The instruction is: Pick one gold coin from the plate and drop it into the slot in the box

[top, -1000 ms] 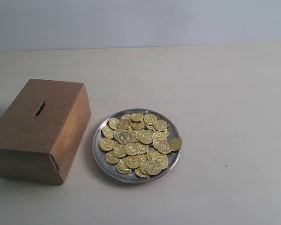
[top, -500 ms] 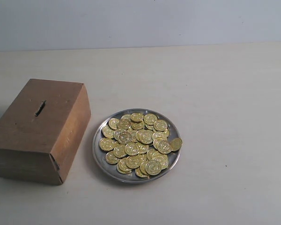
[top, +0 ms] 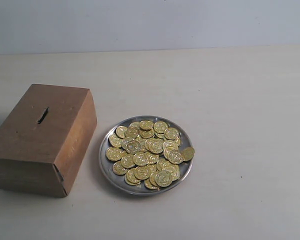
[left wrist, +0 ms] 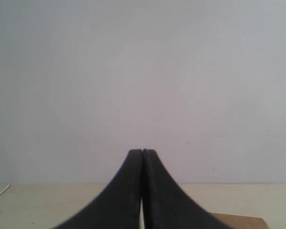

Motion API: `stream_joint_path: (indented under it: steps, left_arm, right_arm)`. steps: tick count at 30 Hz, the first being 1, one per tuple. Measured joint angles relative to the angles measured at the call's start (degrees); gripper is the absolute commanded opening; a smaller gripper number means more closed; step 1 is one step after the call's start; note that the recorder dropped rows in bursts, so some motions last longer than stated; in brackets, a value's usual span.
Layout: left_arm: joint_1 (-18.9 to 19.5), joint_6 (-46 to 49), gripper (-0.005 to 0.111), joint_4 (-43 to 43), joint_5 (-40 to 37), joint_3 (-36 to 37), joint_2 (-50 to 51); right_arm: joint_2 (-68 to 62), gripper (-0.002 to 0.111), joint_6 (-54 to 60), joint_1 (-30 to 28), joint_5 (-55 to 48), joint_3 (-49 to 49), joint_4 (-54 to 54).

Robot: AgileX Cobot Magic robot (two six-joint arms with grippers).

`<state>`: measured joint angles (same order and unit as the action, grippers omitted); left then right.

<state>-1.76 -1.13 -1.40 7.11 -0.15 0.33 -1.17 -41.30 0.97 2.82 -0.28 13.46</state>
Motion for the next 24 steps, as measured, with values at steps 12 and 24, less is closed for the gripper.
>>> stream_joint_path:
  steps: [12,24]
  left_arm:
    - [0.00,1.97,0.000,0.00,-7.61,0.00,0.00]
    - [0.00,1.13,0.000,3.10,-25.51,0.20,0.00]
  right_arm:
    - [0.00,0.000,0.00,0.00,0.21,0.00,0.00]
    - [0.00,0.000,0.00,0.00,0.47,0.00,0.00]
